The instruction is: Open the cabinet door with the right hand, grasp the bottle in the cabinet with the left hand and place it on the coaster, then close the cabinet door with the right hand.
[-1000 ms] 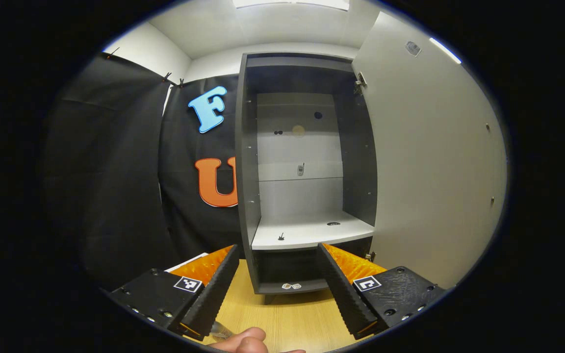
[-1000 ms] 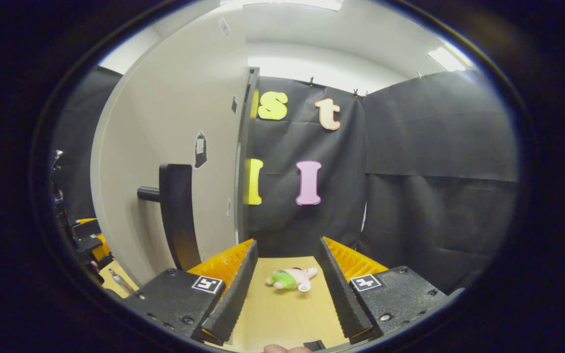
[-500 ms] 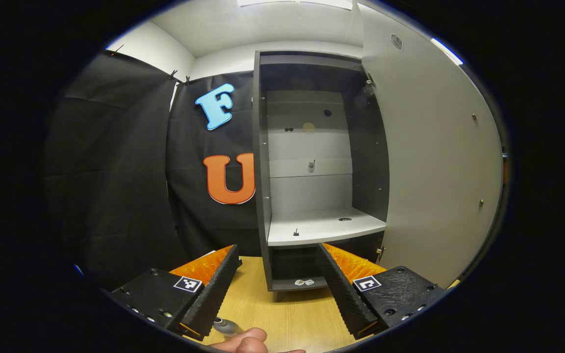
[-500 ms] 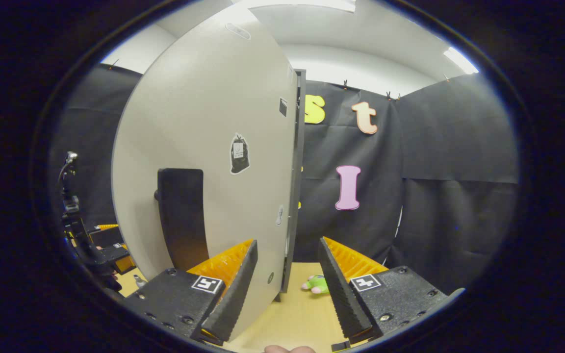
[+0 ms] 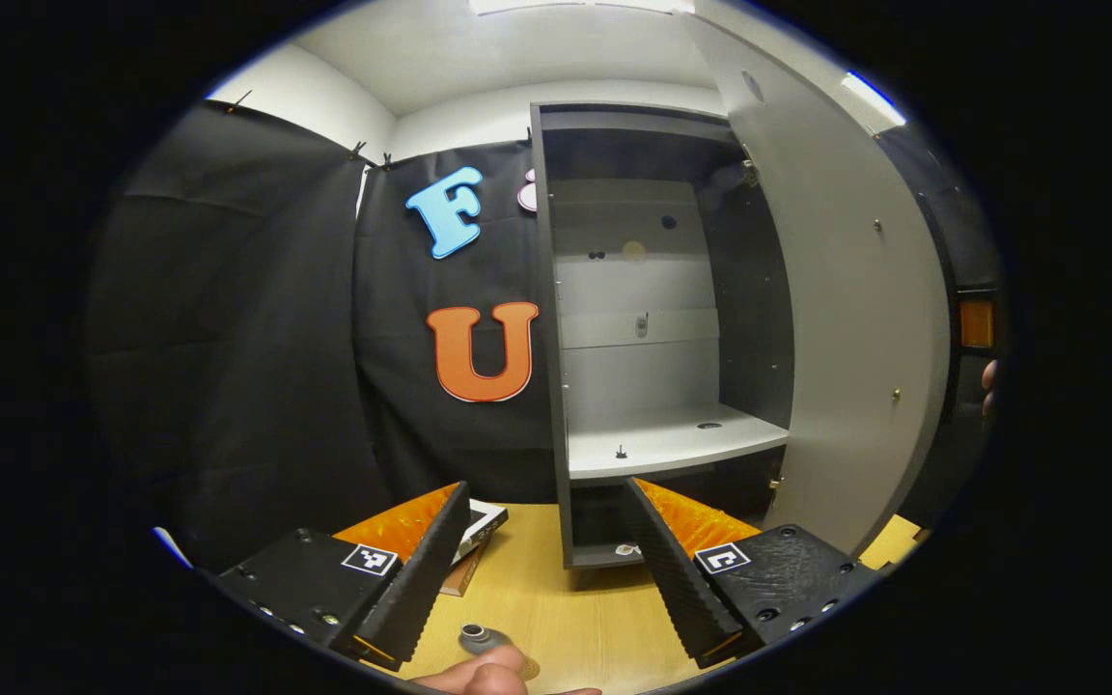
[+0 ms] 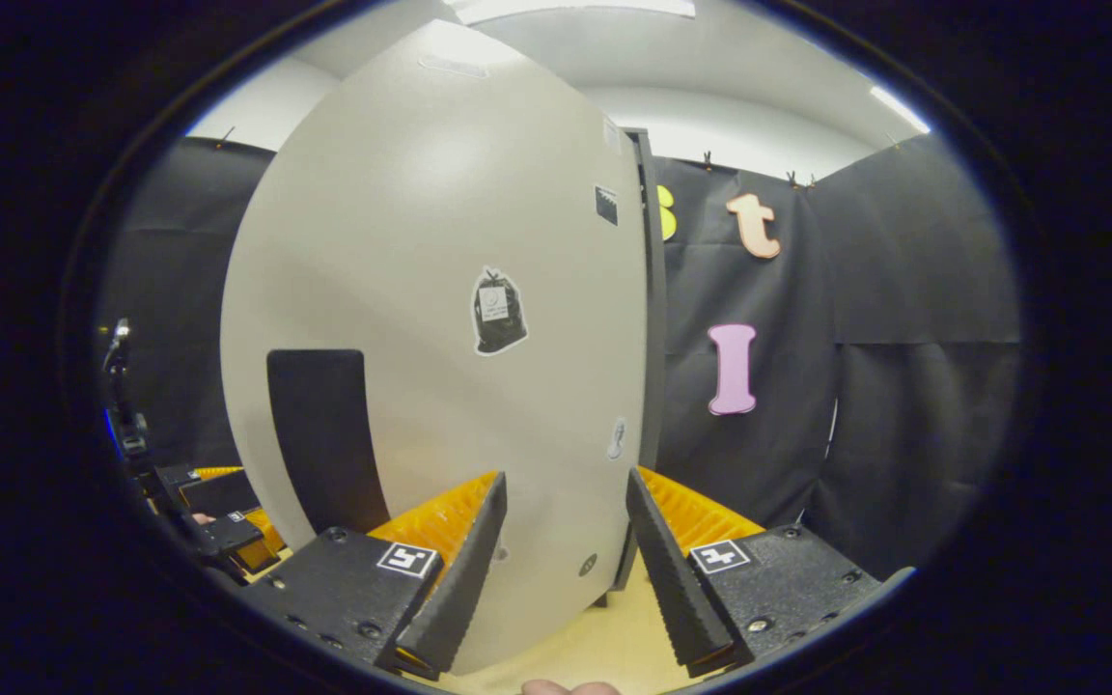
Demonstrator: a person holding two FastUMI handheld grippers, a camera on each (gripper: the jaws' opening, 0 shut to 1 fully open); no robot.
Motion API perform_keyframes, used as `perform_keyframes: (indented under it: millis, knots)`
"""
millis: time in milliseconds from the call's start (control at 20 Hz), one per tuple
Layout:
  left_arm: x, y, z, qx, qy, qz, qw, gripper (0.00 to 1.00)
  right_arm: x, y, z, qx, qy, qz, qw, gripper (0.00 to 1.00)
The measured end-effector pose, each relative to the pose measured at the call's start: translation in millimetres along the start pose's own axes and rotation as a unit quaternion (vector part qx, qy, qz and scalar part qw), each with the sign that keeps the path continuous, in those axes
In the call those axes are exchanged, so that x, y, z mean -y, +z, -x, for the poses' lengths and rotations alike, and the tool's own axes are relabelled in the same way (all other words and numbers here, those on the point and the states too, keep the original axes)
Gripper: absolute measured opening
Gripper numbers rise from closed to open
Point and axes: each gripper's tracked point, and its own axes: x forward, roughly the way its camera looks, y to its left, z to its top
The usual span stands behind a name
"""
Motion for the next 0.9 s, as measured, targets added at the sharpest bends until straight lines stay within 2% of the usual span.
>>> perform_keyframes:
  millis: [200, 250, 350, 400, 550, 700, 900]
  knots:
    - [-16, -4, 3, -0.004, 0.014, 0.003, 1.0, 0.96, -17, -7, 0, -0.017, 0.028, -0.008, 0.999, 0.81]
    - [-21, -6, 4, -0.007, 0.018, 0.003, 1.0, 0.96, -21, -10, 0, -0.024, 0.036, -0.013, 0.999, 0.86]
    - [-29, -8, 7, -0.01, 0.024, 0.005, 1.0, 0.96, -30, -8, 3, -0.023, 0.05, -0.019, 0.998, 0.77]
    - [-31, -9, 7, -0.011, 0.026, 0.006, 1.0, 0.96, -32, -5, 2, -0.016, 0.052, -0.015, 0.998, 0.82]
    - [-35, -13, 9, -0.016, 0.028, 0.01, 0.999, 0.96, -32, -7, -1, -0.011, 0.061, -0.002, 0.998, 0.81]
    - [-31, -16, 6, -0.02, 0.022, 0.015, 0.999, 0.96, -30, -9, 5, -0.017, 0.062, -0.009, 0.998, 0.81]
    - [-13, -24, 3, -0.032, -0.004, 0.026, 0.999, 0.96, -18, -16, 12, -0.028, 0.035, -0.019, 0.999, 0.84]
